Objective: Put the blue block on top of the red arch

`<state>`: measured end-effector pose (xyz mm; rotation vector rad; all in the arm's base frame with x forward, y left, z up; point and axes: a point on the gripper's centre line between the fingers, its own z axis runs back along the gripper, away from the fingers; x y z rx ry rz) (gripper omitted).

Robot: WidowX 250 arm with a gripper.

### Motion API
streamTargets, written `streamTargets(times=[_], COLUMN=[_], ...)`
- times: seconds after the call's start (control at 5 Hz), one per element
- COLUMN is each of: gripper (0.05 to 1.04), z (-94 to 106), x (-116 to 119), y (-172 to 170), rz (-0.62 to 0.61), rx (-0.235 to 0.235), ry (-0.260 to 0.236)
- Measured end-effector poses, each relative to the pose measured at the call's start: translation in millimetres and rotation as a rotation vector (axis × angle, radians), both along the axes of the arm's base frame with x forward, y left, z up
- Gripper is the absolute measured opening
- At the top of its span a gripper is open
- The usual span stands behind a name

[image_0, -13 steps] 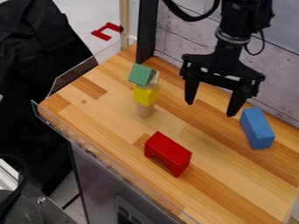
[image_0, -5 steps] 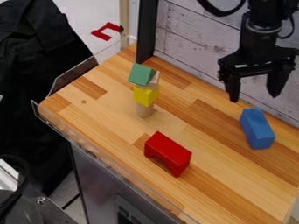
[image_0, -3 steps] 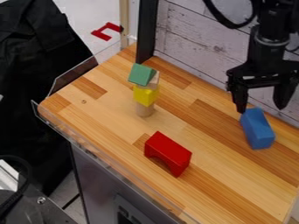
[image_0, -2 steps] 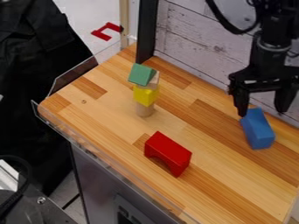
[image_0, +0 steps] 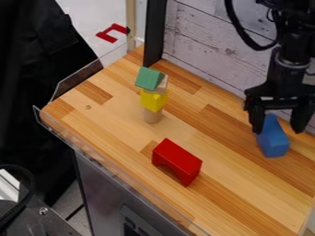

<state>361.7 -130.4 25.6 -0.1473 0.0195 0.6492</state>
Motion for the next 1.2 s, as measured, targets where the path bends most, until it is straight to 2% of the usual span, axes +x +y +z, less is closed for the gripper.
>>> streamTargets(times=[0.2,0.4,0.6,0.8,1.0,1.2], gripper=[0.999,0.999,0.969,0.808,0.585,0.584], z=[-6.5,-10.1,-24.9,-25.1,-27.7,-17.1], x=[-3,-3,-7,-9,-25,-22], y=[1,3,6,8,7,8], rz=[-0.004,0.012,0.005,0.0,0.002,0.011], rx=[0.007,-0.007,0.001,0.015,0.03,0.029], ry=[0.026,0.033,0.068,0.083,0.119,0.078])
